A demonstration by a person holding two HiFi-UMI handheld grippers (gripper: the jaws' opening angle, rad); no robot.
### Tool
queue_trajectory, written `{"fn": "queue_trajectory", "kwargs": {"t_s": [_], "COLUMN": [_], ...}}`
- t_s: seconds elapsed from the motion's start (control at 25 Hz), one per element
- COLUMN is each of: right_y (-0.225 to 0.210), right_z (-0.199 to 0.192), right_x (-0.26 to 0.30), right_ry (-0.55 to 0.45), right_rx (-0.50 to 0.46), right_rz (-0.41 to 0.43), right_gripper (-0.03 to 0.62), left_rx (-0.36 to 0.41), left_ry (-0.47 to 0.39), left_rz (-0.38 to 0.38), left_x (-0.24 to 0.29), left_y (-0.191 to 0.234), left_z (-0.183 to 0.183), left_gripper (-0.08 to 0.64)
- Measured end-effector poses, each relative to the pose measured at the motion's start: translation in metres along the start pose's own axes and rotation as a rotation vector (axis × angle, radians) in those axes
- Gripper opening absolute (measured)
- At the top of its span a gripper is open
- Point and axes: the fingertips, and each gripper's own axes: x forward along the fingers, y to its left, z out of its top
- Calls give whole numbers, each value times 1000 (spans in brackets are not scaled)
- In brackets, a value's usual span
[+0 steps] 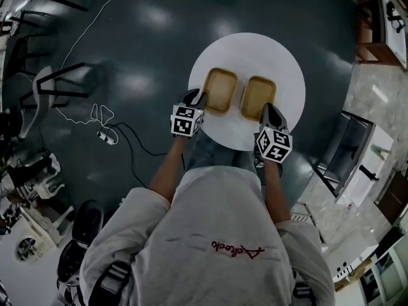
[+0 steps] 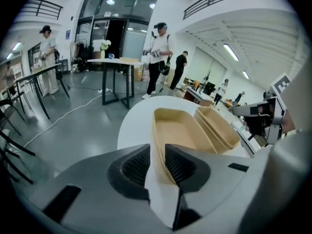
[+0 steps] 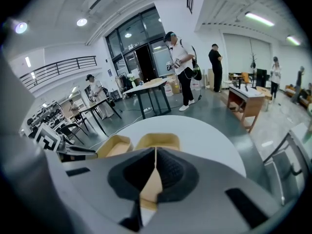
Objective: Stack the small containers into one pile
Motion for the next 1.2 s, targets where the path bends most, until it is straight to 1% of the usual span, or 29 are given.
{"fn": "queue_trajectory", "kwargs": {"t_s": [0.24, 0.36, 0.6, 0.8, 1.0, 1.2], "right_y": [-9, -11, -16, -25, -28, -40], "right_z": [-1, 0, 0, 3, 7, 11], "right_x": [-3, -3, -10, -17, -31, -44], "right_ry": [0, -1, -8, -25, -45, -63], "right_rx": [5, 4, 8, 10, 10, 13], "right_rz": [-12, -13, -14, -18, -23, -29], "right_gripper": [26, 26, 26, 26, 26, 26], "left_rx": [-36, -70, -117, -150, -157, -154], "left_ry": [37, 32, -30, -98, -162, -202], "left_rz": [26, 26, 25, 26, 16, -17], "left_x": [6, 6, -7, -22, -41, -43], "left_y": [0, 0, -10, -24, -43, -73], "left_z": [-7, -5, 7, 24, 42, 59], "left_gripper": [29, 25, 21, 21, 21, 21]}}
